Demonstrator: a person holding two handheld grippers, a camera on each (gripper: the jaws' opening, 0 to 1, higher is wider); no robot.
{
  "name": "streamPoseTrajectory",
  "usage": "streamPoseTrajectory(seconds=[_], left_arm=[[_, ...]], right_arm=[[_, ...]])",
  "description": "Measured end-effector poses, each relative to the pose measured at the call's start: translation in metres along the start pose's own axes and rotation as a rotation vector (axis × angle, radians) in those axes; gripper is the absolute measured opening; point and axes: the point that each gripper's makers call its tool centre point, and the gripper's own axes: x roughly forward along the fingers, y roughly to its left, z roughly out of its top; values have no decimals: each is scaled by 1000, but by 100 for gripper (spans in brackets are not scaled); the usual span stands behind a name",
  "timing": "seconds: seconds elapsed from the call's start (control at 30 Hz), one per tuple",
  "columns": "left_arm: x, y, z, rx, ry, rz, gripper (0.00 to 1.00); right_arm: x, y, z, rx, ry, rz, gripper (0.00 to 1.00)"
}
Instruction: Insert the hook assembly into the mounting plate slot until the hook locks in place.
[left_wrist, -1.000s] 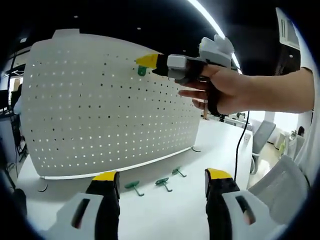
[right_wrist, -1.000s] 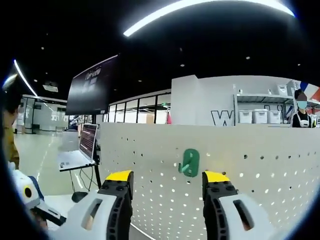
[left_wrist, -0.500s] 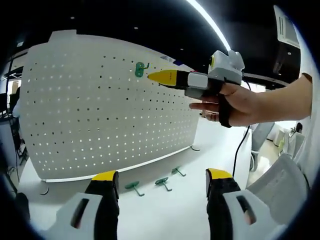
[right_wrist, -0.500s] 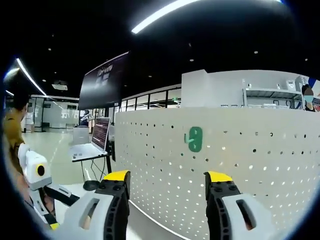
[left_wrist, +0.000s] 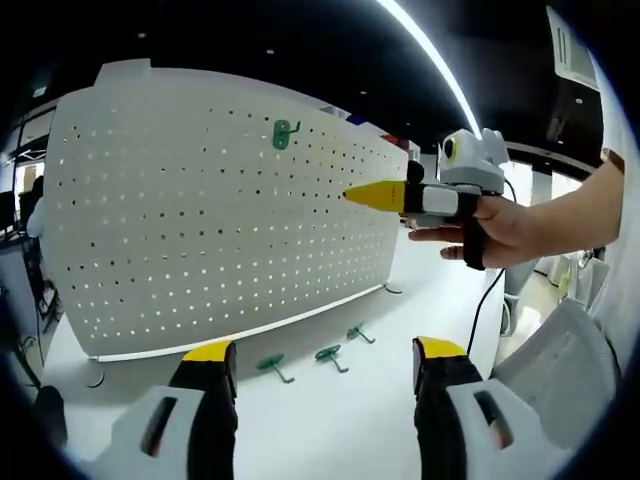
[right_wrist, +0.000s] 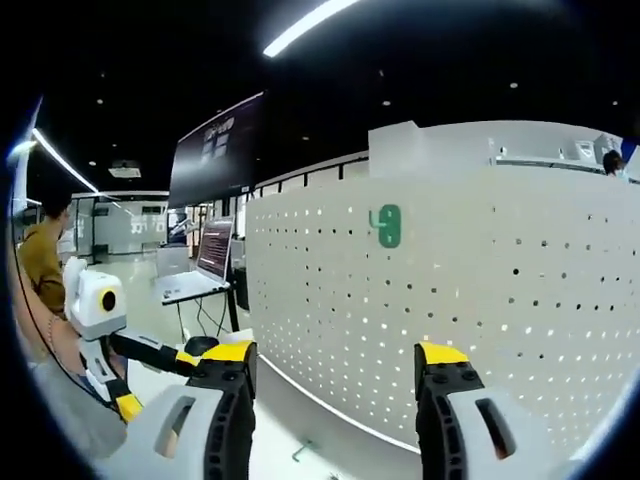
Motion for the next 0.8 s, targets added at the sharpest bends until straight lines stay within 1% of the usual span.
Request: streamPoseTrajectory(seconds=[0.23,0.4,0.8], left_arm=[[-1,-1,-3,8,11,-2,74],[-2,-2,-3,3,6,-2,75],[-6,-2,-8,0,17,1,75]], right_arm=[[-18,2,-19,12,37,4,64],[-28,-1,-27,23,51,-8,65],[-50,-7,-48,43,88,-28,66]])
